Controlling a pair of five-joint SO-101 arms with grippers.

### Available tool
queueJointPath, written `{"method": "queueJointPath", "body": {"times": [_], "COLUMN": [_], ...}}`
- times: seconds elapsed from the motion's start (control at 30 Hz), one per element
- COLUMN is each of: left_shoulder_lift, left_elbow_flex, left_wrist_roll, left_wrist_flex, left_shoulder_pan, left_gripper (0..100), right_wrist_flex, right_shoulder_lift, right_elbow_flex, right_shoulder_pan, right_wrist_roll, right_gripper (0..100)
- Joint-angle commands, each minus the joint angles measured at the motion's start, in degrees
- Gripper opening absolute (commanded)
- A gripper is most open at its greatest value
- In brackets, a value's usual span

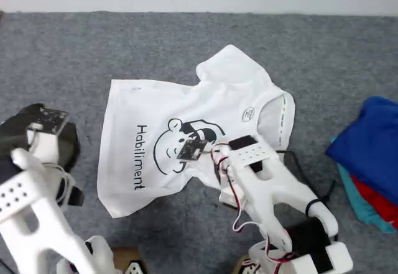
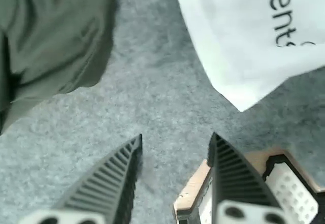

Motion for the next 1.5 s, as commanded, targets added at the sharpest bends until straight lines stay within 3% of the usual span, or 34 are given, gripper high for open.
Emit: {"method": "queueJointPath", "body": {"times": [0.0,0.17,0.47,0.77,0.83,1.07,1.47], "left_shoulder_lift": [-6.07,-10.90,-10.99,-10.99,-10.99,-10.99,-10.99], "left_elbow_flex": [0.31,0.57,0.75,0.75,0.75,0.75,0.75], "left_wrist_roll": [-0.62,-0.62,-0.70,-0.70,-0.70,-0.70,-0.70], "left_wrist_flex": [1.85,1.85,1.85,1.85,1.85,1.85,1.85], "left_shoulder_pan": [0.79,1.05,1.14,1.14,1.14,1.05,1.05], "left_gripper": [21,21,21,21,21,21,21], "right_wrist_flex": [-1.45,0.75,11.38,-2.15,-3.82,-4.18,-0.57], "right_shoulder_lift": [-0.40,-0.48,-5.41,-5.41,-3.03,5.32,22.02], "right_elbow_flex": [-2.20,-6.33,-22.33,-26.20,-26.11,-28.22,-50.64], "right_shoulder_pan": [4.88,10.42,10.95,14.64,15.78,19.82,27.74], "right_wrist_roll": [-0.18,-0.09,-0.09,-0.09,-0.09,4.66,4.66], "right_gripper": [3.9,0.9,0.9,1.0,5.0,34.9,36.3]}}
